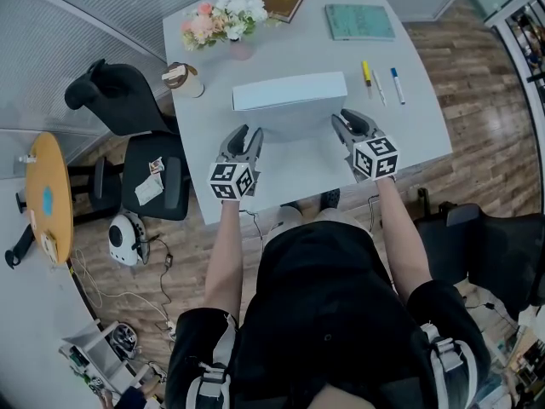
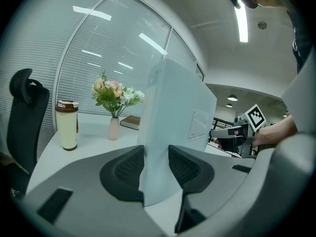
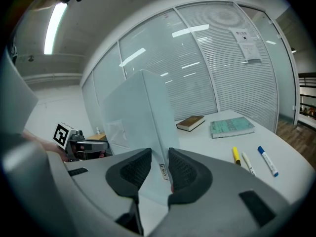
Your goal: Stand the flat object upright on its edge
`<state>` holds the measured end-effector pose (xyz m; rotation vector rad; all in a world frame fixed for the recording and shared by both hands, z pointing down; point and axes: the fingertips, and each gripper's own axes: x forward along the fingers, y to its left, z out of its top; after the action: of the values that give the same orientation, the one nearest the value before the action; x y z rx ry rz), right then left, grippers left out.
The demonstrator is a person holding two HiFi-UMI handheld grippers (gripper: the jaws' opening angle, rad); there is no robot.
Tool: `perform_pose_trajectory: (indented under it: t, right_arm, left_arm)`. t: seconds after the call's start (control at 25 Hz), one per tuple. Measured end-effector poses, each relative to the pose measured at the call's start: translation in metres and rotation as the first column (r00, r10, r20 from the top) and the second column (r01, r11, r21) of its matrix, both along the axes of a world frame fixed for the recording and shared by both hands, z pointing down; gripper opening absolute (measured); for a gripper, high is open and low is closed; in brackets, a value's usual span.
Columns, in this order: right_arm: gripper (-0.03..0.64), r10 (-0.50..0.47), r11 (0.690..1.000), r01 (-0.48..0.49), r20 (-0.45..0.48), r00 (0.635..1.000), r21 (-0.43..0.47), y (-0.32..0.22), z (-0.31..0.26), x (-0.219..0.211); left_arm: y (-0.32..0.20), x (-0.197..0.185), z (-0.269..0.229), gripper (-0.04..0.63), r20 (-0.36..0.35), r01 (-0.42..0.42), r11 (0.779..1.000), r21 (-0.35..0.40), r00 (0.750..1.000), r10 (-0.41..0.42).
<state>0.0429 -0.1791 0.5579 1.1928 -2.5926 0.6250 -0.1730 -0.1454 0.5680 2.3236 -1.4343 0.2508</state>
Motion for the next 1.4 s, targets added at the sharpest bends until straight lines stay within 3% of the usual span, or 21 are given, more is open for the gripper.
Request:
perform_pose_trajectory:
  t: [1.4]
  right_arm:
    - [0.126, -0.036, 0.999, 0.036, 0.007, 0.999, -0.02, 0.022, 0.003, 0.01]
  left_arm:
    - [0.019, -0.006, 0.003, 0.166, -0.015, 0.062, 0.998, -0.027, 0.998, -0.063]
